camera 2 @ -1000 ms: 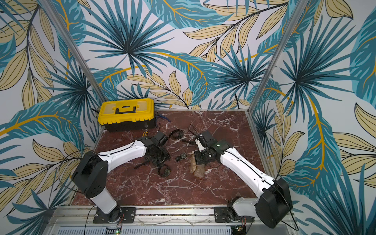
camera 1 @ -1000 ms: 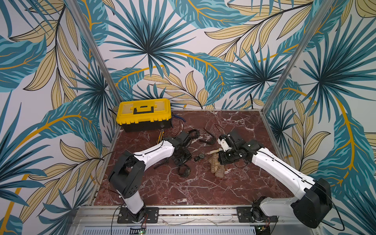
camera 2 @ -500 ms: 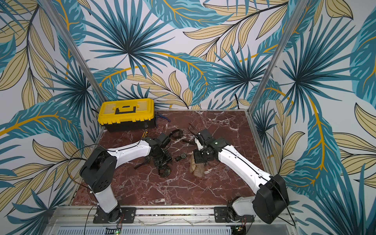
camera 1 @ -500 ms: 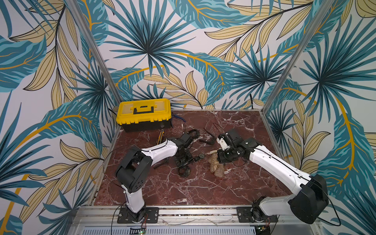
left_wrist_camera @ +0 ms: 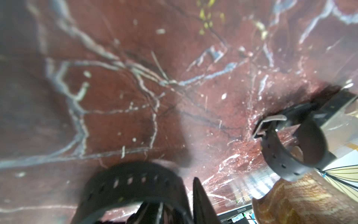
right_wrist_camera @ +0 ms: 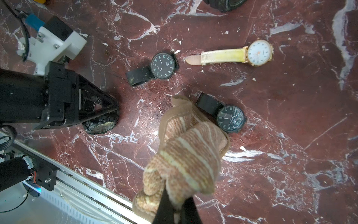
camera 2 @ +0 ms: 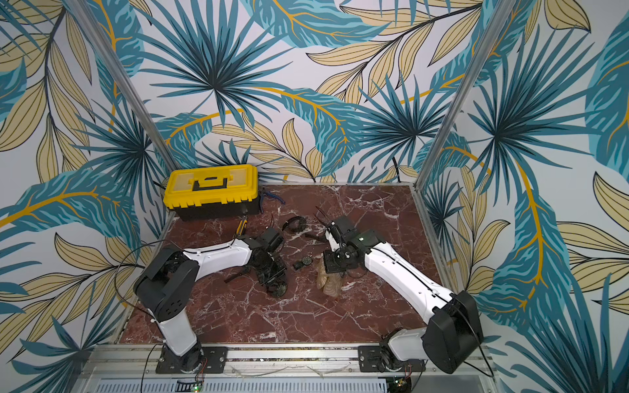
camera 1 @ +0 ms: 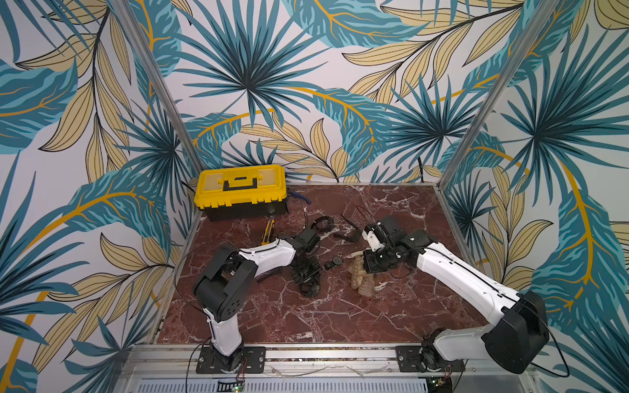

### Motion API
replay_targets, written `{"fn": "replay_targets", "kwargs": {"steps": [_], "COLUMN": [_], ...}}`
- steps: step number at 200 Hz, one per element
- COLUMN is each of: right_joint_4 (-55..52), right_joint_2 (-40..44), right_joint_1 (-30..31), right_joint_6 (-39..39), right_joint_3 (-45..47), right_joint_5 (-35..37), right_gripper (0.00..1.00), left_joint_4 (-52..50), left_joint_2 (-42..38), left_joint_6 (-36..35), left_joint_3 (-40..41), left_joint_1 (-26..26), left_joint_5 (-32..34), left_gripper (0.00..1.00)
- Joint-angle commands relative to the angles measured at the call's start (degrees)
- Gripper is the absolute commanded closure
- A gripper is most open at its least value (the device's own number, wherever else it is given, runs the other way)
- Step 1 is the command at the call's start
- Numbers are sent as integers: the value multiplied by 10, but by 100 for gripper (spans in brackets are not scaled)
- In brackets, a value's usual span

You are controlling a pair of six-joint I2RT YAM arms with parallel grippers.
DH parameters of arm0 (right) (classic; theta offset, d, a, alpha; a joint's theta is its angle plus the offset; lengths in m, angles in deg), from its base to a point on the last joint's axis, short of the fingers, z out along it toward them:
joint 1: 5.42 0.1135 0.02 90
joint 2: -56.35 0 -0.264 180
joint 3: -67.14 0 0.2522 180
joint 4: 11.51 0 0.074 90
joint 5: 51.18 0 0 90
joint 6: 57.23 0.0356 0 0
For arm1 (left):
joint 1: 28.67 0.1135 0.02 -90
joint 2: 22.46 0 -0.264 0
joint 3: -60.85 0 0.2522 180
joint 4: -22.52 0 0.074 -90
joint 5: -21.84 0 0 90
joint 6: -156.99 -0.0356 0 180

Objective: Wipe the watch dial
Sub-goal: Pick up the watch at the center of the board.

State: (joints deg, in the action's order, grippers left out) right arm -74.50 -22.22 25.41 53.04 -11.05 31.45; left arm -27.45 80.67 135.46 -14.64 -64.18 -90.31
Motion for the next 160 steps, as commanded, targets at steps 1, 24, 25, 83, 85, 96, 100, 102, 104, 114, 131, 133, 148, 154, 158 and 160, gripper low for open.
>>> {"fn": "replay_targets", "kwargs": {"steps": [1, 24, 25, 83, 85, 96, 100, 102, 104, 114, 131, 133, 148, 154, 158, 160], "right_joint_4": [-6, -5, -5, 24, 27, 46, 52, 55, 58, 72, 115, 122, 165, 179, 186, 189], "right_joint_2": [-5, -3, -3, -1, -1, 0, 0, 1, 1, 1, 6, 7, 9, 9, 7, 6], "right_joint_1": [-1, 0, 0, 18, 21, 34, 40, 43, 46, 60, 81, 82, 89, 91, 92, 93], "right_joint_6": [11, 14, 14, 36, 38, 49, 54, 56, 57, 63, 61, 60, 57, 55, 54, 54], "right_joint_3": [-8, -5, -5, 13, 15, 25, 28, 29, 30, 32, 34, 34, 28, 23, 19, 16], "right_joint_5": [-8, -10, -10, -27, -28, -29, -29, -28, -27, -22, -23, -24, -32, -32, -33, -33], "right_gripper": [100, 100, 100, 100, 100, 100, 100, 100, 100, 100, 100, 100, 100, 100, 100, 100], "left_joint_4": [19, 33, 34, 80, 85, 104, 110, 113, 115, 123, 150, 154, 177, 185, 189, 189], "left_joint_2": [-3, -4, -4, -53, -57, -80, -89, -94, -98, -121, -152, -155, -174, -179, -183, -184], "left_joint_6": [1, 5, 6, 28, 30, 41, 46, 47, 48, 56, 82, 85, 106, 110, 113, 114], "left_joint_3": [12, 22, 22, 52, 54, 63, 66, 66, 67, 66, 66, 66, 63, 61, 60, 60], "left_joint_1": [3, 3, 3, 16, 17, 25, 27, 28, 29, 34, 39, 39, 39, 39, 39, 39], "left_joint_5": [-7, -14, -14, -28, -29, -27, -27, -26, -25, -17, -8, -6, 5, 9, 12, 14], "left_gripper": [82, 91, 91, 99, 99, 100, 100, 100, 100, 100, 100, 100, 100, 100, 100, 100]}}
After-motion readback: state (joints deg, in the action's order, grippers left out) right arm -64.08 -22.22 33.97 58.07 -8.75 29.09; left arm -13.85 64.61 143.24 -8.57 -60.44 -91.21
